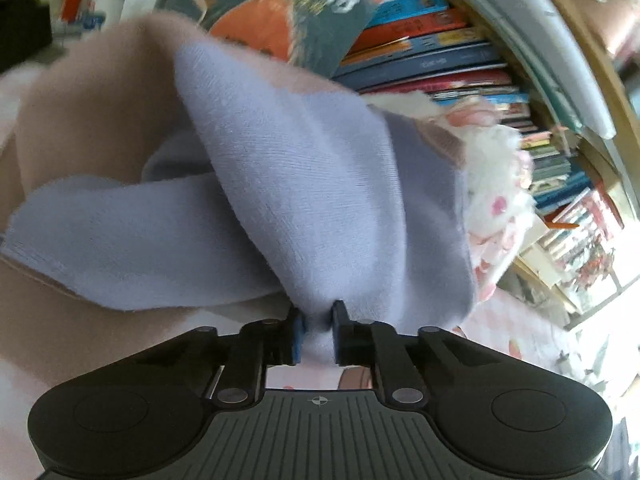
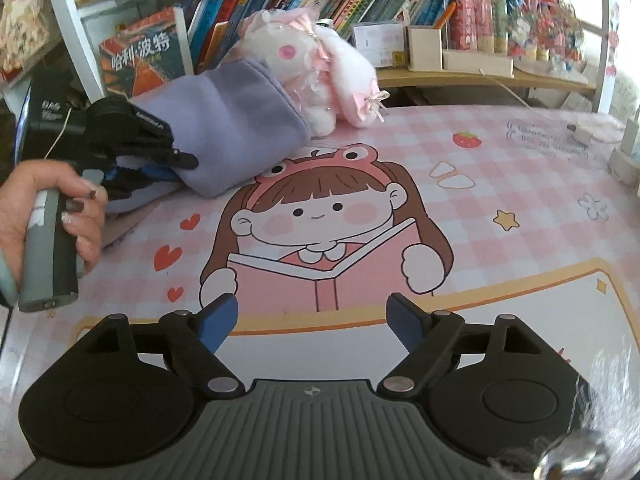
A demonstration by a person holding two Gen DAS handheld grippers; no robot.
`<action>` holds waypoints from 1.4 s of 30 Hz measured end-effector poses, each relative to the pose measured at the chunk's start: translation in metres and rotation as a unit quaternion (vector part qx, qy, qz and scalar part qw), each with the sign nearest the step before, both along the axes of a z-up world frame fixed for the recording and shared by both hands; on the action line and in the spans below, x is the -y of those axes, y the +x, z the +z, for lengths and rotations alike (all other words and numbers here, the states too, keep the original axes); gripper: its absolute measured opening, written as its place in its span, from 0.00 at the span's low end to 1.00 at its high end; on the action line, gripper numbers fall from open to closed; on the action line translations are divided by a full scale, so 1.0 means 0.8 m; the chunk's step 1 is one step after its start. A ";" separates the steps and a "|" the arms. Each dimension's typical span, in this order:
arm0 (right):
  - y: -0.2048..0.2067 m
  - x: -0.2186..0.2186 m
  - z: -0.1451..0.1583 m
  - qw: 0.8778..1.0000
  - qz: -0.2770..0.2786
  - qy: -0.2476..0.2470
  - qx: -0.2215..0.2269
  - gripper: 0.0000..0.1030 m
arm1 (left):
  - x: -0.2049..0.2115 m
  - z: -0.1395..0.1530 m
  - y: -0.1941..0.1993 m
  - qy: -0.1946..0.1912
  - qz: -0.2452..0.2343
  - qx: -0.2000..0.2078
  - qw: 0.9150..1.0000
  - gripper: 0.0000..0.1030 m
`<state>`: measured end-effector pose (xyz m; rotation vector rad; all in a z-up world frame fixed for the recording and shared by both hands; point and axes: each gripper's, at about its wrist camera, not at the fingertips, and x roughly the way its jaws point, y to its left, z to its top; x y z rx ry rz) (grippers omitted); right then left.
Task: Fold clothes
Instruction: 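Lift the sweater by its shoulders with both grippers, holding it up to unfold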
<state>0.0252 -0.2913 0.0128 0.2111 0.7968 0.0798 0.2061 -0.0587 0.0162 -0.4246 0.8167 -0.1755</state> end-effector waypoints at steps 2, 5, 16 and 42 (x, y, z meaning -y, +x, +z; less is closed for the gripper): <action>0.004 0.011 -0.001 1.000 0.006 0.021 -0.002 0.78 | 0.004 0.024 -0.032 0.024 -0.019 0.040 0.999 0.06; 0.013 0.025 -0.004 0.997 0.013 0.069 -0.007 0.78 | -0.003 0.059 -0.082 0.039 -0.033 0.088 0.995 0.05; 0.029 0.023 -0.017 0.972 0.073 0.220 -0.043 0.78 | -0.037 0.050 -0.236 0.023 0.030 0.033 0.999 0.05; 0.009 0.031 -0.040 0.938 0.100 0.313 -0.110 0.10 | 0.107 0.049 -0.349 0.338 -0.156 0.109 0.922 0.68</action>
